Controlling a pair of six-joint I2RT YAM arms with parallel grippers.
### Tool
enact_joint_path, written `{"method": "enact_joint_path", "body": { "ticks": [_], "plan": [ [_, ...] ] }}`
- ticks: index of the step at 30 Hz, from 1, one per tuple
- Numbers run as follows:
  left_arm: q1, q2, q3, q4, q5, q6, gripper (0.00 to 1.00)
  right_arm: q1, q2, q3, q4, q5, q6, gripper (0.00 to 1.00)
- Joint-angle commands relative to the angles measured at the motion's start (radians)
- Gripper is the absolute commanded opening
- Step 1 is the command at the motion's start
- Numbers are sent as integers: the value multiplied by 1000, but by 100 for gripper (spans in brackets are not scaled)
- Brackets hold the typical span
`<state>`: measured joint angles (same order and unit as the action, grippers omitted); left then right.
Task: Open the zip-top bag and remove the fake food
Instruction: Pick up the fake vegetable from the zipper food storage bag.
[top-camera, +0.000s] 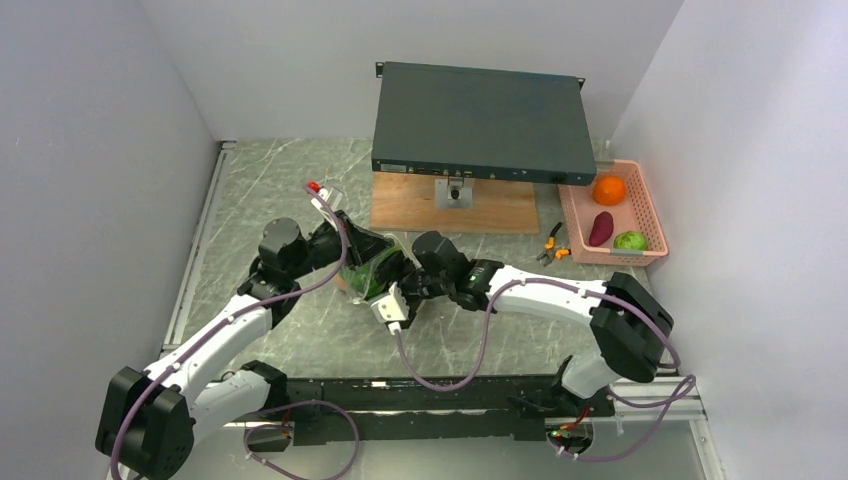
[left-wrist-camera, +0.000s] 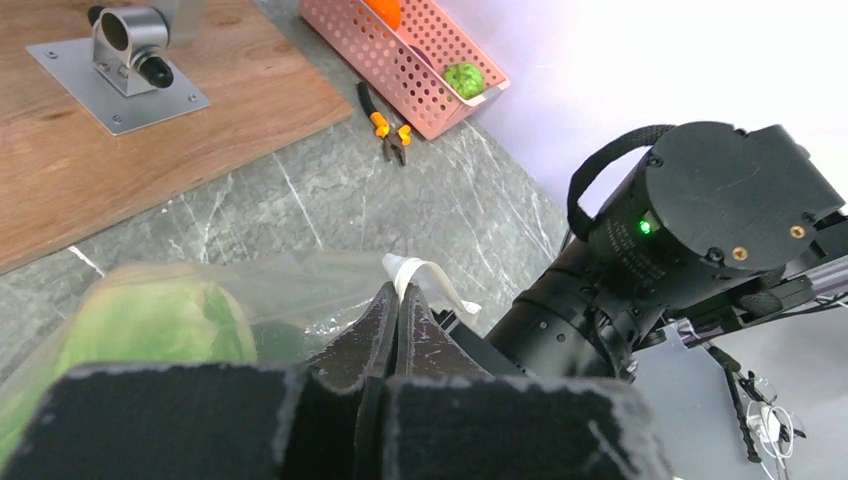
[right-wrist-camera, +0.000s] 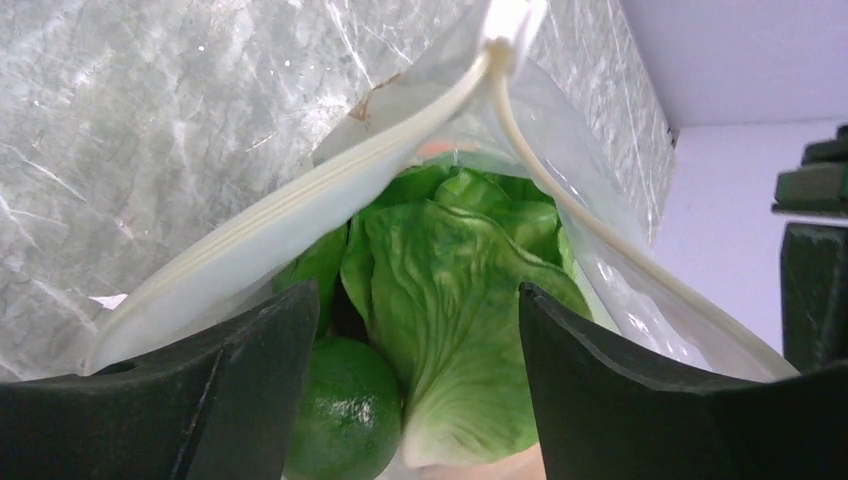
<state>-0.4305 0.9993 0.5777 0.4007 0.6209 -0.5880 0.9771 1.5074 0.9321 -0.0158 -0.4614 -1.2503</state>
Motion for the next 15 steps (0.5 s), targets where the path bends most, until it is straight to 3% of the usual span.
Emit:
{"method": "enact_joint_path", "body": {
  "ticks": [1, 8, 15],
  "plan": [
    [4, 3, 12, 125, 47, -32, 0, 15, 15, -18, 96, 24, -65, 77],
    [4, 40, 10, 177, 90, -60, 0, 25, 45, -33, 176, 73, -105, 87],
    [5, 58, 19, 198, 130, -72, 0, 29, 95, -62, 229, 129, -129, 88]
  ]
}}
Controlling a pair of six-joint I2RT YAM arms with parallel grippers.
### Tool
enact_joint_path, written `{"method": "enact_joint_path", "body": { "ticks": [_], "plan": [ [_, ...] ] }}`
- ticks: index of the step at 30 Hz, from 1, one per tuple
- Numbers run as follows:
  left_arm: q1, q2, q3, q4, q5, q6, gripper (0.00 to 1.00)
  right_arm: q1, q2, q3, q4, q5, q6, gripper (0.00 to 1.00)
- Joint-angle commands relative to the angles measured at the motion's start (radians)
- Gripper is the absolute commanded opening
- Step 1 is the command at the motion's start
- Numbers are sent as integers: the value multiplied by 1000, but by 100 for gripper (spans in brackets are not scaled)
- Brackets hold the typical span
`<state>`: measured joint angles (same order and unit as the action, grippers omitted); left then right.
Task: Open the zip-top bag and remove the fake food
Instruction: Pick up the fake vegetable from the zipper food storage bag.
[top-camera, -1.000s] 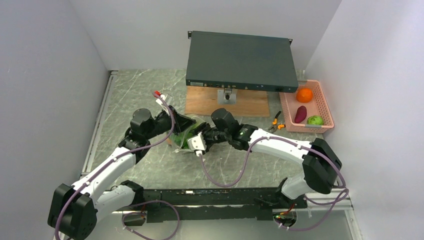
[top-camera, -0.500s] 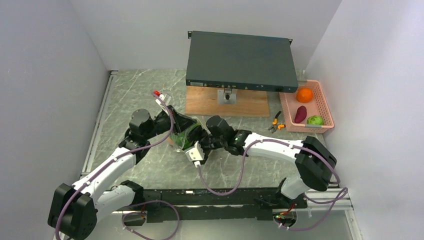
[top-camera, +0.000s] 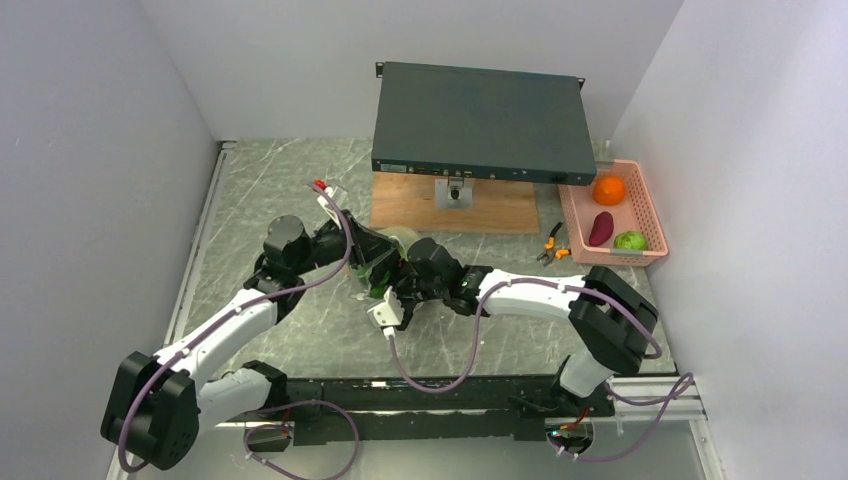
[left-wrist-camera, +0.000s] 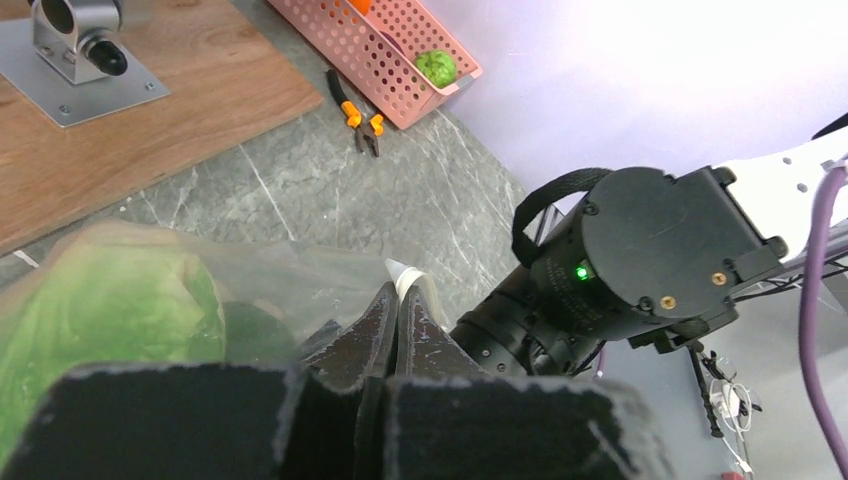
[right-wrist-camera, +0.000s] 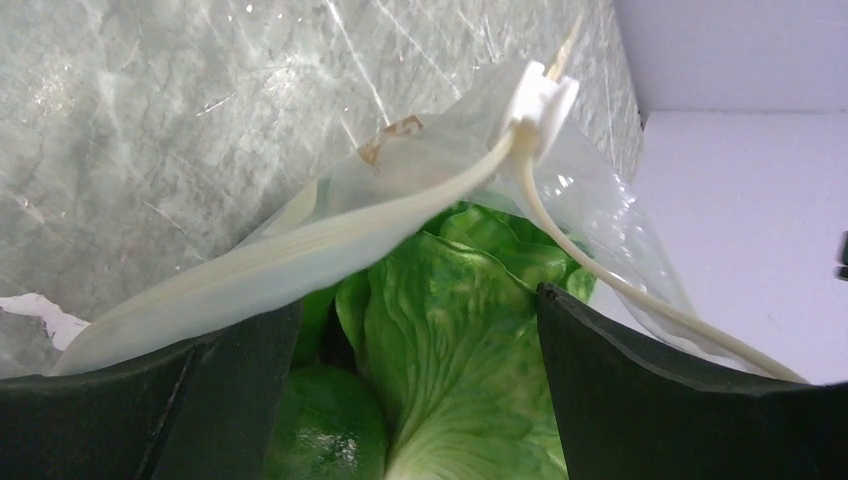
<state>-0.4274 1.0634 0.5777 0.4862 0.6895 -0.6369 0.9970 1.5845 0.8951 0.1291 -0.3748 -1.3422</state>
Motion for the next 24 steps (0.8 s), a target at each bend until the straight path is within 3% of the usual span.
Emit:
{"method": "enact_joint_path", "body": {
  "ticks": [1, 6, 8, 14, 18, 24],
  "plan": [
    [2, -6, 19, 118, 69, -26, 0, 10, 22, -28, 93, 55, -36, 87],
    [1, 2, 23, 135, 90, -35, 0, 10, 45, -36, 129, 107, -31, 82],
    [1, 4, 28, 134, 95, -34, 0, 10, 45, -36, 130, 114, -24, 71],
    [1, -7, 33, 81, 70, -3, 0, 8, 30, -40, 116, 144, 4, 26],
    [1, -22, 36, 10, 17, 37, 0, 5, -4, -26, 67, 134, 59, 12],
    [3, -47, 54, -127, -91, 92, 0, -7, -111, -13, -29, -10, 176, 0]
  ]
}}
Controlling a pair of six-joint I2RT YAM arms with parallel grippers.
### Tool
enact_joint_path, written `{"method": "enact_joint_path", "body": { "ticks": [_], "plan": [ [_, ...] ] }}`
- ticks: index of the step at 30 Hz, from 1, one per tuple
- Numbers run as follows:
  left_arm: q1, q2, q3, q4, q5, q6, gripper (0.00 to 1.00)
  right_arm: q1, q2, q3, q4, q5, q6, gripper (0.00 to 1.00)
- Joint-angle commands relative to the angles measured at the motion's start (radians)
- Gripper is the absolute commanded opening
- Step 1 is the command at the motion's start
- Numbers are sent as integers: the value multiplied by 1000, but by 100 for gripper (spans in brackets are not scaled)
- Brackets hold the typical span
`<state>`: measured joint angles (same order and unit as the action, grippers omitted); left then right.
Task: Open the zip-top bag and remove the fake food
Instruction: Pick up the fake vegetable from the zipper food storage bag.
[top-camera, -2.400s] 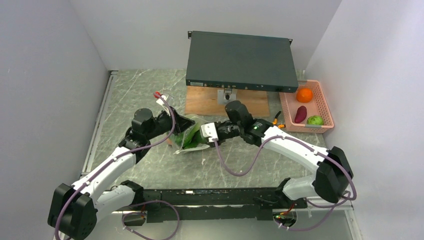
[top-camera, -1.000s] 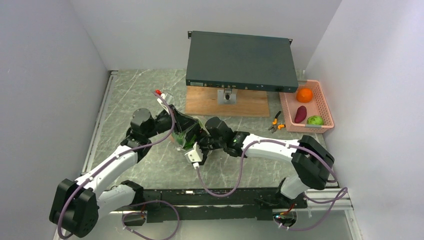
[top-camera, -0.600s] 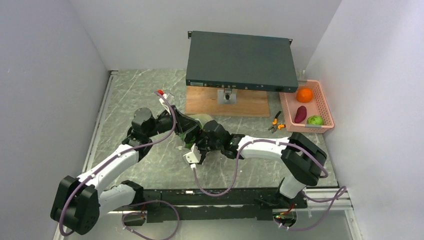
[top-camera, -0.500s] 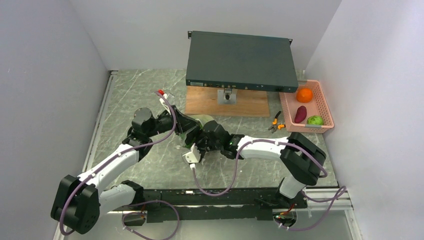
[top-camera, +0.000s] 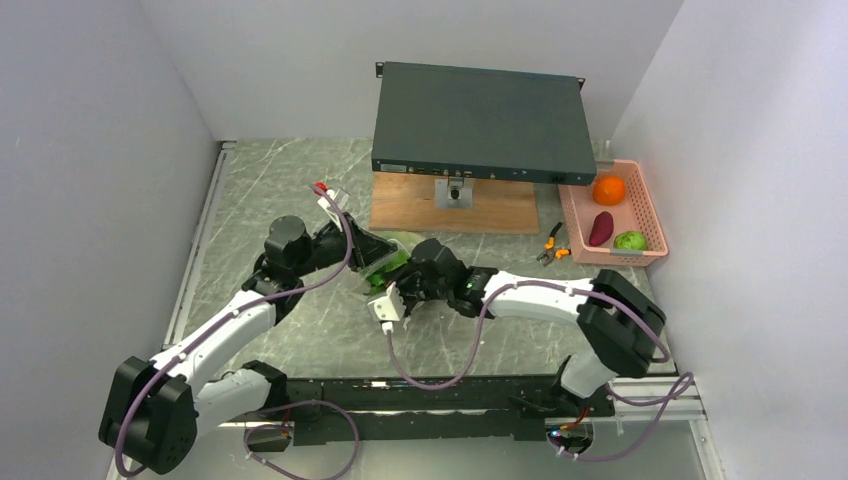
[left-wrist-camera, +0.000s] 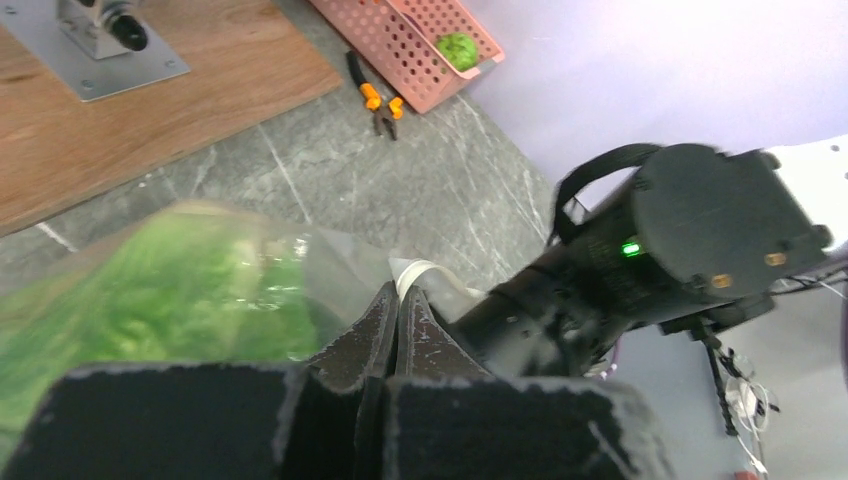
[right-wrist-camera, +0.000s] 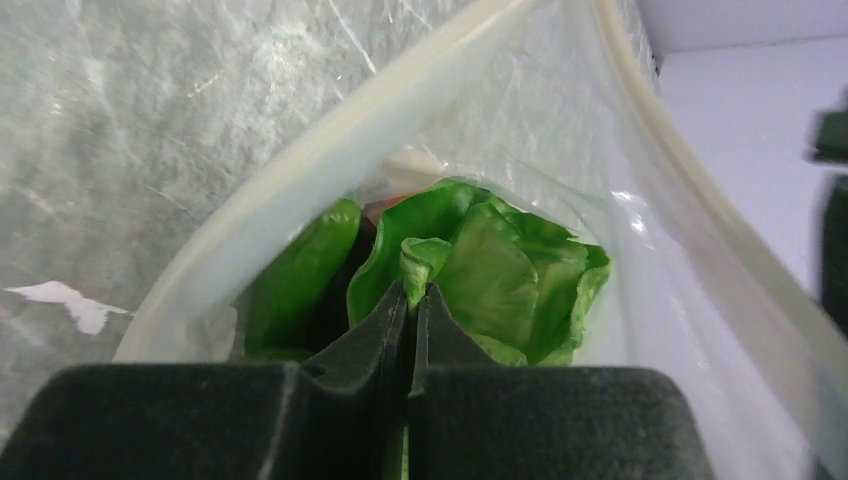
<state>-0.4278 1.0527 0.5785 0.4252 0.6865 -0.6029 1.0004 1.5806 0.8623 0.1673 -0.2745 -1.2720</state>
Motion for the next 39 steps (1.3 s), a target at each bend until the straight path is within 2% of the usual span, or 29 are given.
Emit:
{"method": "enact_joint_path", "body": {
  "ticks": [1, 4, 9, 14, 19, 28, 33, 36, 39],
  "plan": [
    [3, -38, 57, -93, -107, 66, 0, -12, -126, 24, -87, -130, 118, 0],
    [3, -45, 67, -149, -150, 83, 0, -31, -183, 41, -121, -208, 184, 0],
    [3, -44, 66, -143, -144, 81, 0, -83, -207, 131, -195, -338, 349, 0],
    [3, -45, 69, -137, -113, 79, 0, -132, -197, 165, -200, -387, 482, 0],
    [4, -87, 53, -162, -159, 87, 0, -185, -198, 186, -241, -440, 565, 0],
    [5, -79, 65, -147, -118, 81, 0, -171, -184, 162, -265, -425, 515, 0],
    [5, -64, 67, -126, -72, 75, 0, -171, -131, 190, -431, -413, 403, 0],
    [4, -56, 62, -108, -52, 67, 0, -174, -143, 175, -447, -399, 384, 0],
    [5, -73, 59, -102, -78, 67, 0, -176, -138, 184, -412, -376, 403, 9]
  ]
}}
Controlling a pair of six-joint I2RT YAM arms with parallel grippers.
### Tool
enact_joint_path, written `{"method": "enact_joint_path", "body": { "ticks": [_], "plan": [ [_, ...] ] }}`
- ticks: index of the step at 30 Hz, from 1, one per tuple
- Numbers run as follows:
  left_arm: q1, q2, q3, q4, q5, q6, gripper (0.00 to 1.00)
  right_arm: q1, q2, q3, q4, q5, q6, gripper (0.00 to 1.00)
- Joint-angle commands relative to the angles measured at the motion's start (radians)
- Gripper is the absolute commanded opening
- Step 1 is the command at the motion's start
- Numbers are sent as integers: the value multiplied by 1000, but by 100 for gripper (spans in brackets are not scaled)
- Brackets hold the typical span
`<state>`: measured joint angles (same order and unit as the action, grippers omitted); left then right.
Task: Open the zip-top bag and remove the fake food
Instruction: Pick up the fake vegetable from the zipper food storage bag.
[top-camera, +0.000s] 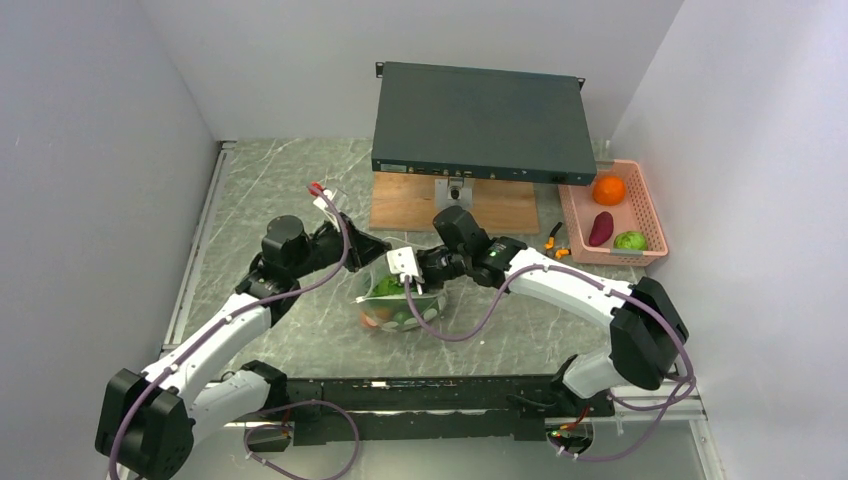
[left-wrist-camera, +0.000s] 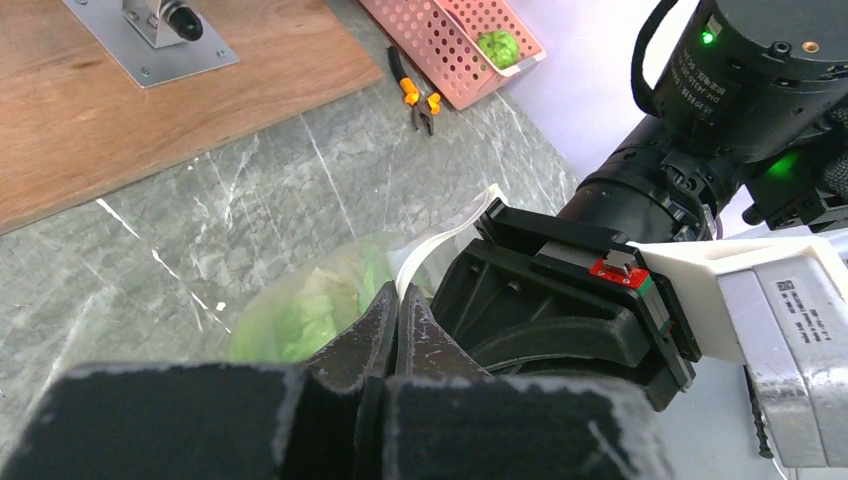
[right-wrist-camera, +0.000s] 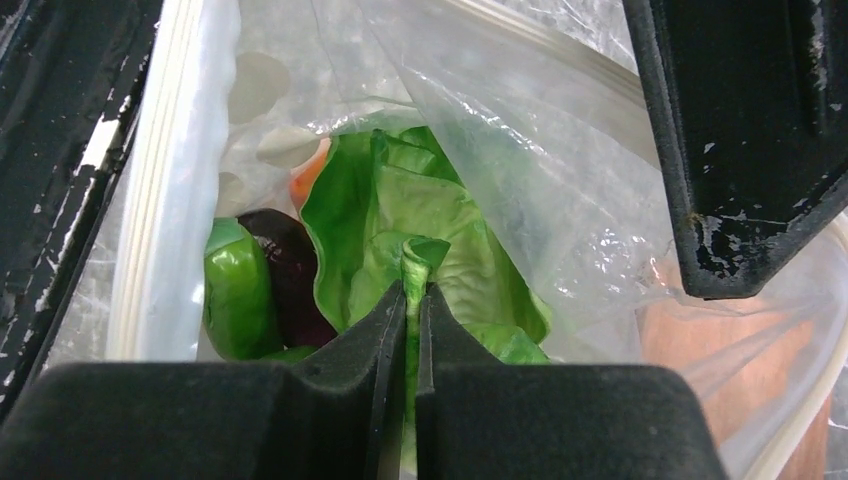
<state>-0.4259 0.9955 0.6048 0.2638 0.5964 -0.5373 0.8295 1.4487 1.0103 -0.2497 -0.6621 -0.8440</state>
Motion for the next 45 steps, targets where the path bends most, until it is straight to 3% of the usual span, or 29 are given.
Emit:
{"method": "enact_joint_path", "body": {
  "ticks": [1, 11, 21, 27, 32, 45],
  "plan": [
    [3, -25, 32, 64, 0, 5, 0, -5, 3, 44, 24, 22, -19, 10],
    [3, -120, 114, -82, -71, 114, 0, -4, 118, 147, 172, 64, 12, 10],
    [-2, -5, -12, 63, 9, 19, 0, -49, 109, 6, 199, 107, 43, 40],
    [-12, 50, 11, 57, 43, 19, 0, -74, 60, -52, 167, 152, 81, 60],
    [-28, 92, 29, 70, 59, 11, 0, -88, 8, -86, 135, 184, 109, 71],
    [-89, 182, 103, 56, 95, 21, 0, -139, -71, -86, 56, 144, 162, 76]
  ]
}}
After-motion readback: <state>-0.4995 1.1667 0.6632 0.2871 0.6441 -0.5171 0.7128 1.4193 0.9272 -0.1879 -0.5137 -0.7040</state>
